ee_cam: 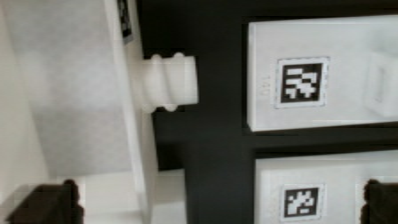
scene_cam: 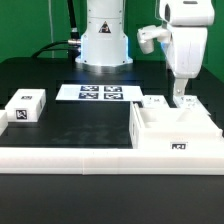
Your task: Assemble cabinet
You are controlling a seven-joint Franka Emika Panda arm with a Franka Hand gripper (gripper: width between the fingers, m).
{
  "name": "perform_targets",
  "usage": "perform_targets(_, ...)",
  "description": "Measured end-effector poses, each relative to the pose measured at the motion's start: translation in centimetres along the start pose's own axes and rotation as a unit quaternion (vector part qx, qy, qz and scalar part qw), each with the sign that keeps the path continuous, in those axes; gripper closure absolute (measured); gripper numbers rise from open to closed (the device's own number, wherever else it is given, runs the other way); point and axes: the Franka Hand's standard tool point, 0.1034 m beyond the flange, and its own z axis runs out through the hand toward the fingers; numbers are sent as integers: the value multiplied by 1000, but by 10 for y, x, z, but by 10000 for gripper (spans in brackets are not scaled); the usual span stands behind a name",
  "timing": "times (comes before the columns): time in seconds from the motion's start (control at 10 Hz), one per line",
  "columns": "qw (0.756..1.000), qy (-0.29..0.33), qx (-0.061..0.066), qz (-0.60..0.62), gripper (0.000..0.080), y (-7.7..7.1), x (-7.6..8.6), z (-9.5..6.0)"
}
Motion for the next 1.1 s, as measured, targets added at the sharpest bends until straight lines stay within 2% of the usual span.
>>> perform_targets(0.5, 1000, 0, 1, 9, 2, -4, 1, 2)
perform_targets(0.7, 1000, 3, 4, 7, 2, -26, 13, 7)
perform_targets(0.8, 1000, 8, 1, 2, 2, -35, 22, 10)
perform_targets(1.0, 1000, 18, 2, 4, 2, -56, 35, 25)
perform_targets(1.1, 1000, 20, 3, 13, 2, -59, 36, 29)
